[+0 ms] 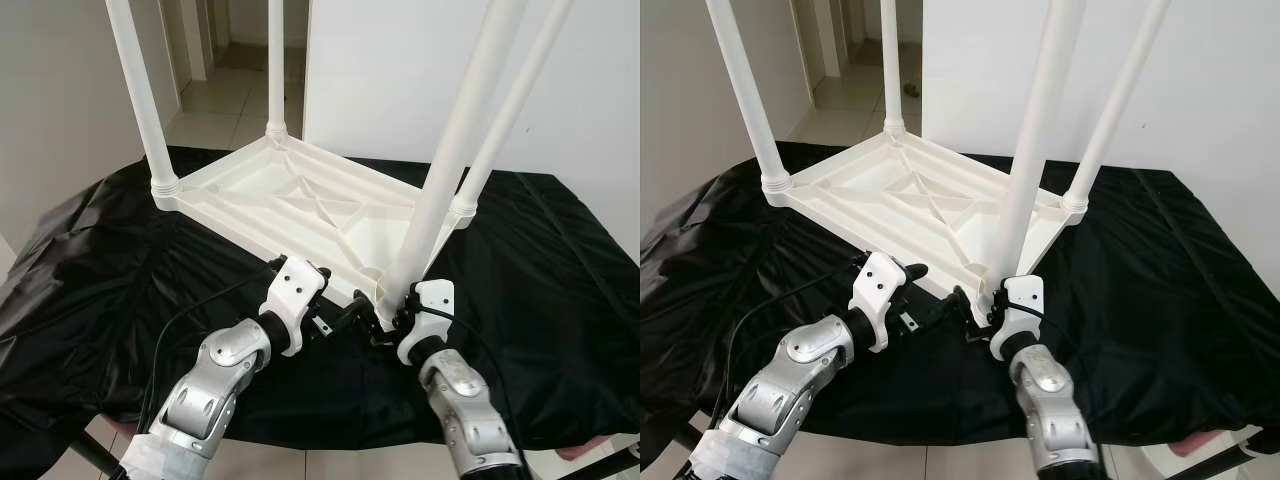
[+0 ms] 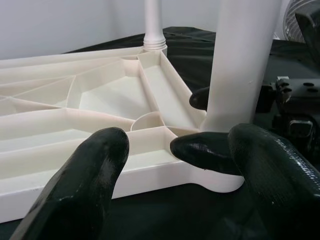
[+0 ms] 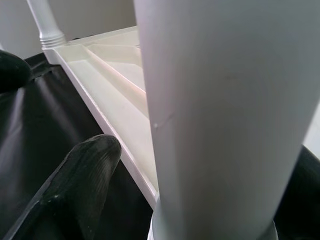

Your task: Building children table

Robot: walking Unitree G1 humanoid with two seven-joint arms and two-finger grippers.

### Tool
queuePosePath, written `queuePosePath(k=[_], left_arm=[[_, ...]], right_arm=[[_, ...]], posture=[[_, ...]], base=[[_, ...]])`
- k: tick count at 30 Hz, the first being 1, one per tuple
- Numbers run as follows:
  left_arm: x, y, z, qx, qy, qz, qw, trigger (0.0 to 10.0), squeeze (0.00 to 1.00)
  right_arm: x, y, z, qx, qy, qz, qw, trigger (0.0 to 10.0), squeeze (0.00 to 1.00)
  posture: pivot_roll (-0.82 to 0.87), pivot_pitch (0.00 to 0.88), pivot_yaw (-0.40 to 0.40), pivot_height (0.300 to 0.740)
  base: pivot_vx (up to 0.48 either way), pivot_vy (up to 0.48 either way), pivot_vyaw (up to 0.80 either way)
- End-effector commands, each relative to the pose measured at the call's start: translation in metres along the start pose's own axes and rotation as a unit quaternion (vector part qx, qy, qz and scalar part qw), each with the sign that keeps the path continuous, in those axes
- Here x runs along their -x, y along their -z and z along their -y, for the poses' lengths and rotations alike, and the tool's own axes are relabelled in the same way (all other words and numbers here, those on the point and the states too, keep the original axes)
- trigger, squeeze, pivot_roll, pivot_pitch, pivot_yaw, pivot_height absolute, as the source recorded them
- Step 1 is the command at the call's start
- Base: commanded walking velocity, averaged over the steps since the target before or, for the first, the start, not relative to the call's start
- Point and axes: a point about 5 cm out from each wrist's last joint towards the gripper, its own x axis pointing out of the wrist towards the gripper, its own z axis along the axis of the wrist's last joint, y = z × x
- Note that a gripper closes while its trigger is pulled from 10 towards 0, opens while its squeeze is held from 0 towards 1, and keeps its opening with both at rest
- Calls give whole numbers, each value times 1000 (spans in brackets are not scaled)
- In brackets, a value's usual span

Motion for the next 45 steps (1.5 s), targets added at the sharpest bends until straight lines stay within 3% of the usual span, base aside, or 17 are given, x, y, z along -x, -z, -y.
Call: queuePosePath(k=[1, 3, 4, 5, 10, 11, 13, 14, 18, 20, 22, 25, 35, 37, 39, 41, 45], left_arm=[[-3, 0, 3, -4, 20, 3, 1000, 10000, 0], [-9, 1, 5, -7, 39, 1, 999, 10000, 0], [-9, 1, 5, -7, 39, 1, 999, 10000, 0], [-15, 2, 8, -15, 61, 2, 998, 10000, 0], [-19, 2, 10, -30, 76, 1, 997, 10000, 0], [-20, 2, 11, -29, 82, 3, 996, 10000, 0], [-21, 2, 12, -27, 84, 5, 996, 10000, 0], [-22, 1, 14, -24, 87, 7, 996, 10000, 0], [-24, 1, 19, -13, 98, 10, 995, 10000, 0], [-25, 1, 20, -14, 102, 11, 995, 10000, 0], [-25, 1, 20, -8, 99, 14, 995, 10000, 0], [-25, 0, 22, -1, 101, 16, 995, 10000, 0], [-21, -3, 14, 10, 83, 18, 996, 10000, 0], [-18, -4, 11, 12, 77, 17, 997, 10000, 0], [-12, -2, 4, 20, 60, 12, 998, 10000, 0], [-12, -2, 4, 20, 60, 12, 998, 10000, 0], [-10, 0, 6, 19, 60, 10, 998, 10000, 0]], right_arm=[[-1, 1, -1, -3, -15, -1, 1000, 10000, 0], [-1, 0, 1, 23, -92, -3, 996, 10000, 0], [-1, 0, 1, 23, -92, -3, 996, 10000, 0], [-2, 4, 3, 42, -148, -16, 988, 10000, 0], [-3, 8, 6, 52, -177, -27, 982, 10000, 0], [-4, 12, 9, 62, -196, -38, 978, 8588, 0], [-5, 14, 11, 68, -209, -45, 975, 8588, 0], [-6, 17, 14, 69, -217, -53, 972, 0, 0], [-9, 20, 20, 61, -213, -63, 973, 0, 0], [-10, 20, 24, 78, -209, -64, 973, 0, 0], [-11, 17, 29, 49, -183, -52, 981, 0, 0], [-9, 18, 32, 44, -135, -37, 989, 0, 0], [-10, 10, 34, 50, -55, -9, 997, 0, 0], [-10, 7, 33, 49, -28, 1, 998, 0, 0], [-7, 2, 20, 44, 28, 20, 998, 0, 0], [-7, 2, 20, 44, 28, 20, 998, 0, 0], [-6, 3, 12, 29, 107, 20, 994, 0, 0]], posture=[[8, 0, -29, 740], [22, 0, -39, 740], [22, 0, -39, 740], [28, 0, -40, 740], [27, 0, -38, 740], [29, 0, -39, 740], [29, 0, -39, 740], [24, 0, -37, 740], [31, 0, -44, 740], [37, 0, -61, 740], [37, 0, -61, 740], [40, 0, -80, 740], [26, 0, -78, 740], [22, 0, -73, 740], [11, 0, -68, 740], [11, 0, -68, 740], [9, 0, -78, 740]], base=[[0, 0, 0], [0, 0, 0], [0, 0, 0], [0, 0, 0], [0, 0, 0], [0, 0, 0], [0, 0, 0], [0, 0, 0], [0, 0, 0], [0, 0, 0], [0, 0, 0], [0, 0, 0], [0, 0, 0], [0, 0, 0], [0, 0, 0], [0, 0, 0], [0, 0, 0]])
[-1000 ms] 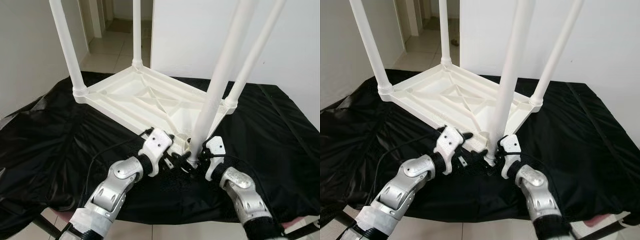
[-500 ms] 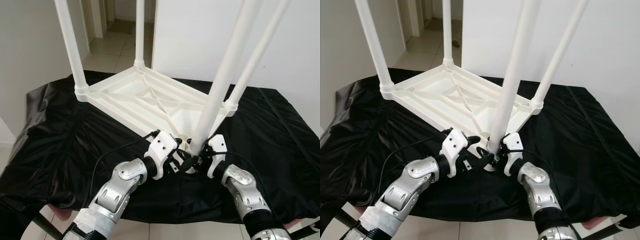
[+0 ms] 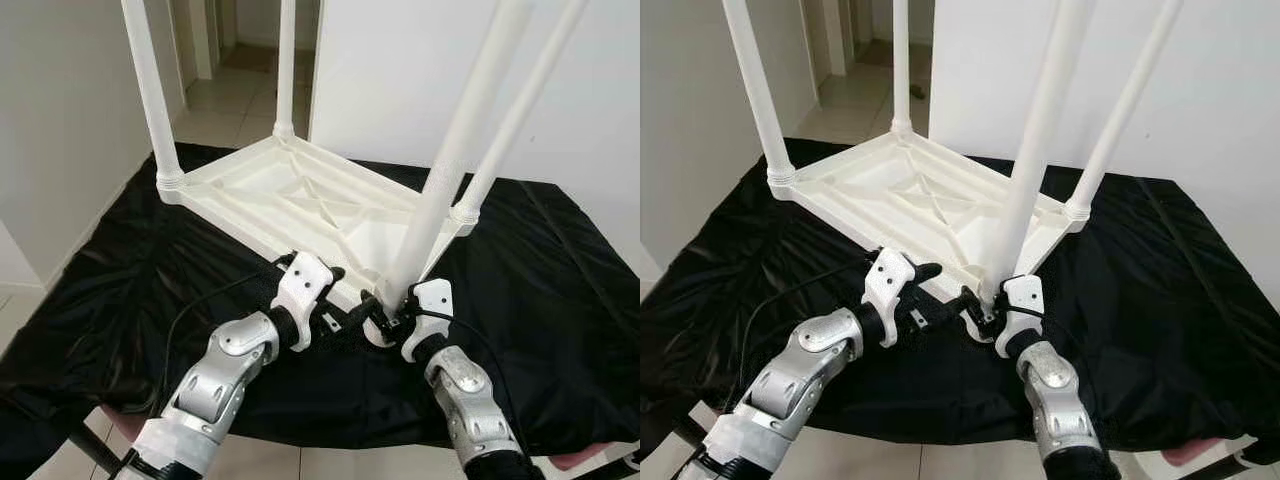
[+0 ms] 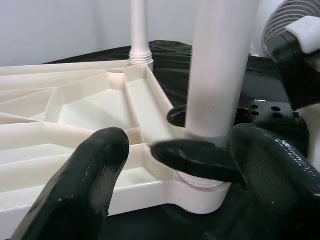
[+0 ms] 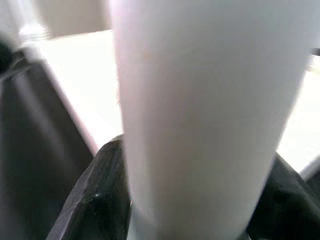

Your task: Building children table

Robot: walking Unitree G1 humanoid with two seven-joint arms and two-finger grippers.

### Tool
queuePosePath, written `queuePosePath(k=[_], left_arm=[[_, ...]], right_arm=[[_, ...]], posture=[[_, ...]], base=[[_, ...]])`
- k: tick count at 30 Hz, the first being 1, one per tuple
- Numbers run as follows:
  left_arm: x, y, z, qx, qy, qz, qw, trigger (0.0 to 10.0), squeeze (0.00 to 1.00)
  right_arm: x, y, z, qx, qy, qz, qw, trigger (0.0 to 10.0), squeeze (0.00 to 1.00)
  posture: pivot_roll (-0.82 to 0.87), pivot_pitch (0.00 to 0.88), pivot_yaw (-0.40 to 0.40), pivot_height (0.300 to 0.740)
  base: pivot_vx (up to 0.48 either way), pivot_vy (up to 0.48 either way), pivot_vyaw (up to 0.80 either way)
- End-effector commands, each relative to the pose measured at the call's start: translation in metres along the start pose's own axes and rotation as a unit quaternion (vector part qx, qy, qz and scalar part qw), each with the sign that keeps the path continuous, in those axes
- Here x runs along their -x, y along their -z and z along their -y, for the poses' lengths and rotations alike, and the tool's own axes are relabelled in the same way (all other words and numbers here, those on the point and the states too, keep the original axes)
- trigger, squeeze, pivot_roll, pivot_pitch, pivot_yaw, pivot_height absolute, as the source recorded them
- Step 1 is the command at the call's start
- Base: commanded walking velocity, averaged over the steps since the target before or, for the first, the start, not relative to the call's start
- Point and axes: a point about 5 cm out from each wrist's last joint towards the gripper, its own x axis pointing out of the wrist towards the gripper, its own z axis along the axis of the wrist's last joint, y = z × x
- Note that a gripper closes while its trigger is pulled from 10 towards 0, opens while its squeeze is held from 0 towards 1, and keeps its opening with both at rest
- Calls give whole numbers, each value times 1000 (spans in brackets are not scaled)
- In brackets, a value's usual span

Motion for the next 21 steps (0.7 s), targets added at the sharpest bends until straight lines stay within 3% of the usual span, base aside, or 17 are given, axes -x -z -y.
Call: queuePosePath(k=[1, 4, 12, 13, 18, 19, 21], left_arm=[[-2, 3, 7, 4, 7, -4, 1000, 10000, 0], [-4, 4, 9, 12, 0, 1, 1000, 10000, 0], [-8, 2, 0, 21, -41, 10, 999, 10000, 0], [-9, 1, -4, 17, -52, 9, 998, 10000, 0], [-13, -3, -14, 0, -66, 6, 998, 10000, 0], [-15, -5, -13, -4, -64, 7, 998, 10000, 0], [-19, -10, -12, -4, -61, 15, 998, 10000, 0]], right_arm=[[-1, -4, 8, 0, 76, 0, 997, 0, 0], [-3, -2, 3, -13, 116, -4, 993, 0, 0], [-9, -9, -4, -20, 107, 0, 994, 0, 0], [-10, -11, -5, -13, 98, 2, 995, 10000, 0], [-17, -9, -6, -3, 79, -8, 997, 10000, 0], [-19, -9, -8, -2, 71, -8, 997, 10000, 1000], [-22, -10, -12, -3, 62, -4, 998, 10000, 1000]], posture=[[9, 0, -82, 740], [9, 0, -83, 740], [13, 0, -79, 740], [21, 39, -70, 740], [35, 72, -61, 740], [43, 80, -59, 740], [44, 78, -58, 740]], base=[[0, 0, 0], [0, 0, 0], [0, 0, 0], [0, 0, 0], [0, 0, 0], [0, 0, 0], [0, 0, 0]])
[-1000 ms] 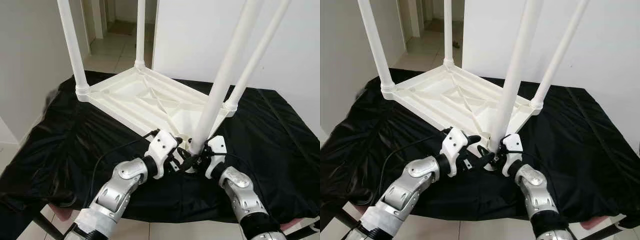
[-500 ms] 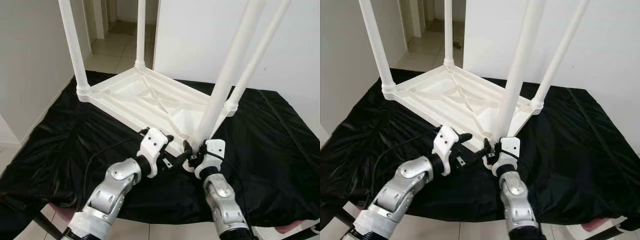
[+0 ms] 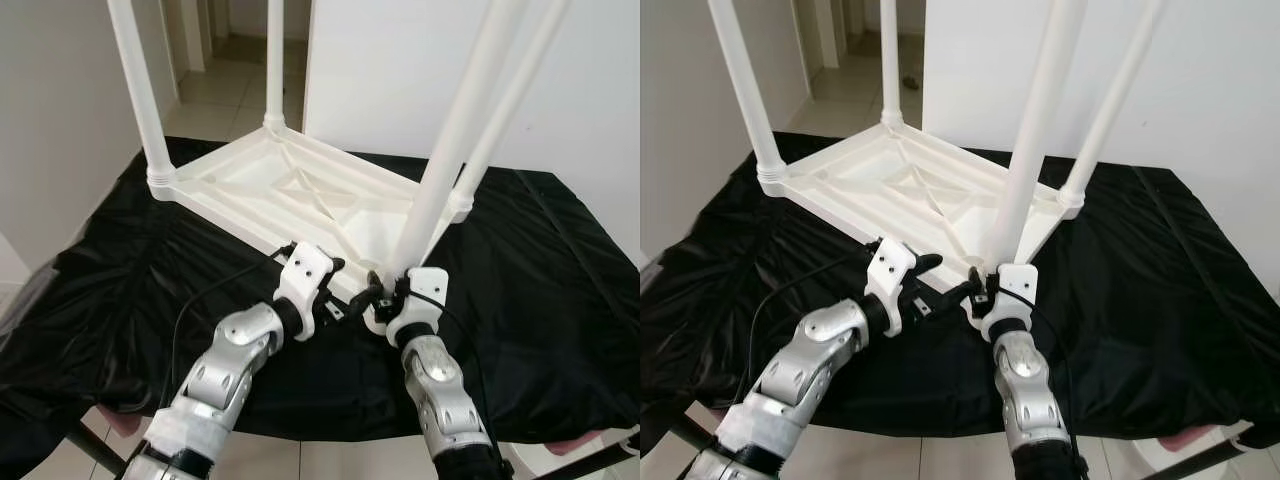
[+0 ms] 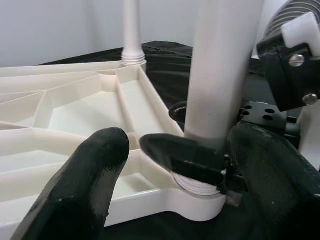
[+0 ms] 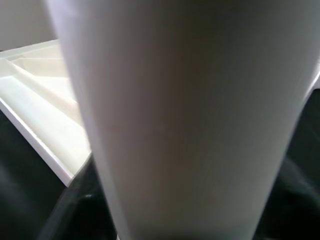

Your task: Building children table

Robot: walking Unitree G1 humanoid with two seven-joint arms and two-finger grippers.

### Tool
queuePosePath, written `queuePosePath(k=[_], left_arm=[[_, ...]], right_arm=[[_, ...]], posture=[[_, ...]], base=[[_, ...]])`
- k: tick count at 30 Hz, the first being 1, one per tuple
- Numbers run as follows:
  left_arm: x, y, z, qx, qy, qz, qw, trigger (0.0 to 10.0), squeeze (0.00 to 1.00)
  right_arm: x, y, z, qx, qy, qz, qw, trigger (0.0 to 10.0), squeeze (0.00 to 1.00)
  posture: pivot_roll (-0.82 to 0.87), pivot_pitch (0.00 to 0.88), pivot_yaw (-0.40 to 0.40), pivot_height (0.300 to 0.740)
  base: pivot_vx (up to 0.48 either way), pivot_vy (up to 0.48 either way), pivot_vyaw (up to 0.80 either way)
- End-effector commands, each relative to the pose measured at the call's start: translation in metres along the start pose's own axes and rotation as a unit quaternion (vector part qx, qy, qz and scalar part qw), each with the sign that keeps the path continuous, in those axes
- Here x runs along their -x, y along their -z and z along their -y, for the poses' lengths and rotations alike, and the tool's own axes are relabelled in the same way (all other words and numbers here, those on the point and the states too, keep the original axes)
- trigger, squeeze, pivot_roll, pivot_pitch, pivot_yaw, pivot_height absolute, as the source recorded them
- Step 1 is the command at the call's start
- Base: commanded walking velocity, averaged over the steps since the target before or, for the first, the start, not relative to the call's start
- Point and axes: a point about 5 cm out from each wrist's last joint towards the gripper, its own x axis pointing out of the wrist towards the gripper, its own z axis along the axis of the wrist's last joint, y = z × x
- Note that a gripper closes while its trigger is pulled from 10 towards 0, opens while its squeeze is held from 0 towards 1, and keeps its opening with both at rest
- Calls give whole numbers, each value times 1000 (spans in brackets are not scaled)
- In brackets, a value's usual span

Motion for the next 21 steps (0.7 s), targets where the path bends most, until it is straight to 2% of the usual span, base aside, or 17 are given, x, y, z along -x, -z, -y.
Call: queuePosePath(k=[1, 8, 9, 11, 12, 15, 17, 19, 20, 21], left_arm=[[-4, -1, -3, 2, -49, 3, 999, 10000, 0], [-10, -8, -2, 4, -51, 19, 998, 10000, 0], [-9, -7, -2, 4, -51, 19, 998, 10000, 0], [-9, -7, -2, 3, -51, 19, 998, 10000, 0], [-8, -6, -1, 2, -49, 18, 999, 10000, 0], [-8, -5, 4, 9, -32, 20, 999, 10000, 0], [-8, -6, 9, 10, -15, 24, 1000, 10000, 0], [-8, -6, 9, 10, -15, 24, 1000, 10000, 0], [-7, -5, 16, 1, 6, 18, 1000, 10000, 0], [-7, -5, 16, 1, 6, 18, 1000, 10000, 0]], right_arm=[[-1, 4, -5, 5, -13, -9, 1000, 10000, 1000], [0, -3, -20, -12, -61, 8, 998, 10000, 1000], [1, -6, -22, -16, -95, 13, 995, 10000, 157], [2, -8, -24, -19, -119, 16, 993, 10000, 157], [3, -9, -24, -28, -148, 15, 988, 10000, 0], [7, -12, -12, -35, -221, 17, 974, 10000, 0], [9, -12, -3, -28, -249, 14, 968, 10000, 0], [9, -12, -3, -28, -249, 14, 968, 10000, 0], [10, -11, 8, -15, -278, -1, 960, 10000, 0], [10, -11, 8, -15, -278, -1, 960, 10000, 0]], posture=[[44, 78, -58, 740], [50, 55, -67, 740], [49, 48, -70, 740], [49, 48, -70, 740], [47, 36, -71, 740], [49, 21, -79, 740], [47, 14, -82, 740], [47, 14, -82, 740], [43, 10, -81, 740], [43, 10, -81, 740]], base=[[0, 0, 0], [0, 0, 0], [0, 0, 0], [0, 0, 0], [0, 0, 0], [0, 0, 0], [0, 0, 0], [0, 0, 0], [0, 0, 0], [0, 0, 0]])
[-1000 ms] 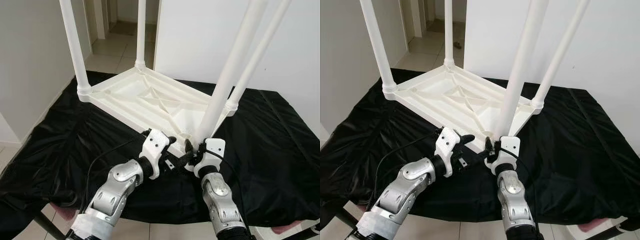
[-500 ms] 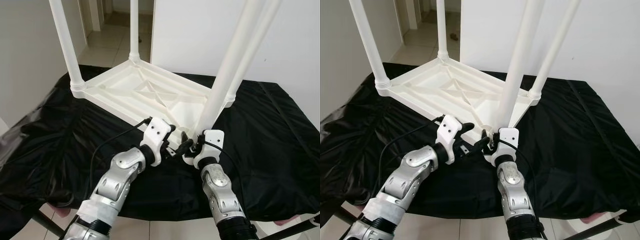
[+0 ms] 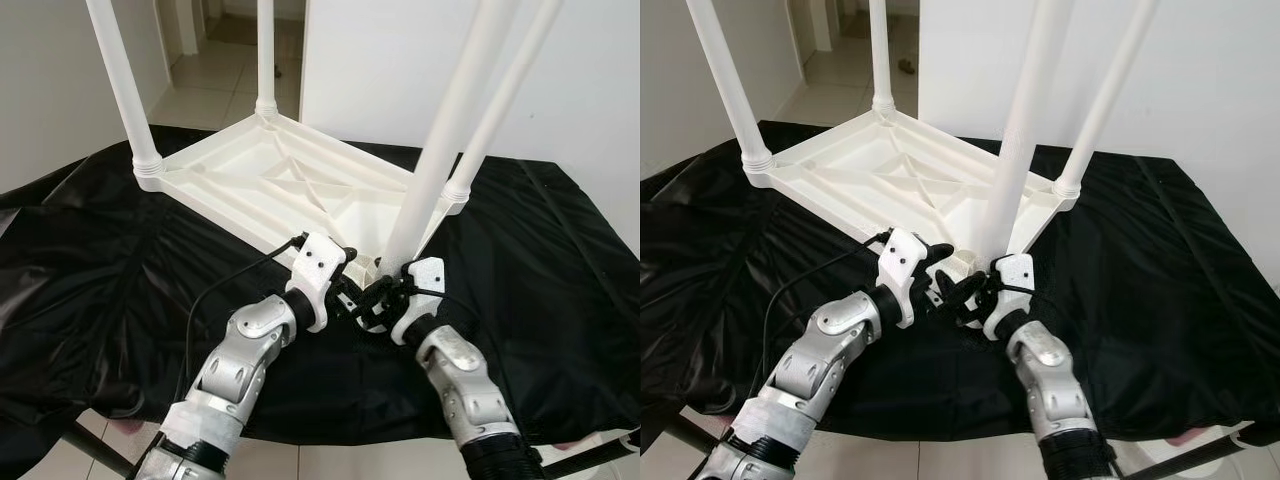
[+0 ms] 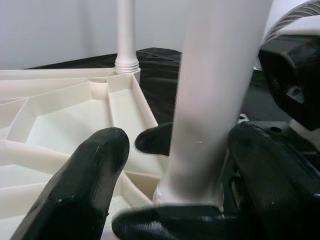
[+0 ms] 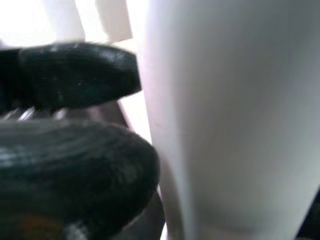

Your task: Building children table

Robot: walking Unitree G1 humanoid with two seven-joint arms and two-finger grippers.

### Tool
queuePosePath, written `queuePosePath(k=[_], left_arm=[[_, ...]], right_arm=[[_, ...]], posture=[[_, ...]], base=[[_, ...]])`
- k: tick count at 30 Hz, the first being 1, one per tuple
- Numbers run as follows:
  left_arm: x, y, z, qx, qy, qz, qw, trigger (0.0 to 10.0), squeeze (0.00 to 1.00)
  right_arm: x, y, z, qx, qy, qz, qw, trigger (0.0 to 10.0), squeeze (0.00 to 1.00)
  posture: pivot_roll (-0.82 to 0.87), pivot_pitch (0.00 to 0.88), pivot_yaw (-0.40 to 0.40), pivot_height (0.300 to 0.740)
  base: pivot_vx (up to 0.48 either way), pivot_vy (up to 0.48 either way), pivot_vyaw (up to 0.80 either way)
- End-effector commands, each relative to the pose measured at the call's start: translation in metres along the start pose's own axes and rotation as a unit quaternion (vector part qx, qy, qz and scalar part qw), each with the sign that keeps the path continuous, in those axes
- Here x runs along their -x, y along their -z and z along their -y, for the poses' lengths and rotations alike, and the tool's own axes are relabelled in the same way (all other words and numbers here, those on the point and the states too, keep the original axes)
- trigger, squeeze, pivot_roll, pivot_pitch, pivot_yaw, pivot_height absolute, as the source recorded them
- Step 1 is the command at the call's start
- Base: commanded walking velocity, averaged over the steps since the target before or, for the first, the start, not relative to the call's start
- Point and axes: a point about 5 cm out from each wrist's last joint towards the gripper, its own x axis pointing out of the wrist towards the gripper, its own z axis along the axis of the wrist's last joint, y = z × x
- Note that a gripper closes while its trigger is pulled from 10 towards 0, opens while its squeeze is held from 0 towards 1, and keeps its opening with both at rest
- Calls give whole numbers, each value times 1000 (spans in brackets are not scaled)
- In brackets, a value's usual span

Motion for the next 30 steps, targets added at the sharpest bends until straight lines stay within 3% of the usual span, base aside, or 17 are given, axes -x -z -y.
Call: queuePosePath(k=[1, 7, 10, 11, 12, 13, 15, 25, 30], left_arm=[[0, 1, 6, -7, 1, -6, 1000, 10000, 0], [17, 6, 29, -10, 62, -23, 998, 10000, 0], [25, 9, 34, -12, 74, -34, 997, 10000, 0], [28, 10, 36, -13, 79, -38, 996, 10000, 0], [28, 10, 36, -13, 79, -38, 996, 10000, 0], [32, 10, 37, -15, 82, -40, 996, 10000, 0], [34, 9, 38, -16, 83, -41, 996, 10000, 0], [38, 4, 34, -11, 63, -39, 997, 10000, 0], [41, 3, 32, -14, 57, -44, 997, 10000, 0]], right_arm=[[2, 1, 1, -6, -30, -9, 999, 10000, 0], [19, 12, 20, 35, -109, -78, 990, 10000, 0], [20, 12, 23, 34, -122, -83, 988, 10000, 0], [19, 12, 25, 38, -125, -84, 988, 5255, 0], [19, 12, 25, 38, -125, -84, 988, 5255, 0], [19, 10, 27, 37, -129, -80, 988, 471, 0], [19, 9, 27, 37, -132, -78, 987, 0, 0], [15, 11, 25, 26, -120, -65, 990, 0, 0], [16, 17, 18, 2, -42, -47, 998, 0, 0]], posture=[[43, 10, -81, 740], [38, 26, -72, 740], [38, 26, -72, 740], [38, 26, -72, 740], [38, 26, -72, 740], [50, 33, -80, 740], [52, 34, -82, 740], [60, 35, -97, 740], [55, 36, -109, 740]], base=[[0, 0, 0], [0, 0, 0], [0, 0, 0], [0, 0, 0], [0, 0, 0], [0, 0, 0], [0, 0, 0], [0, 0, 0], [0, 0, 0]])
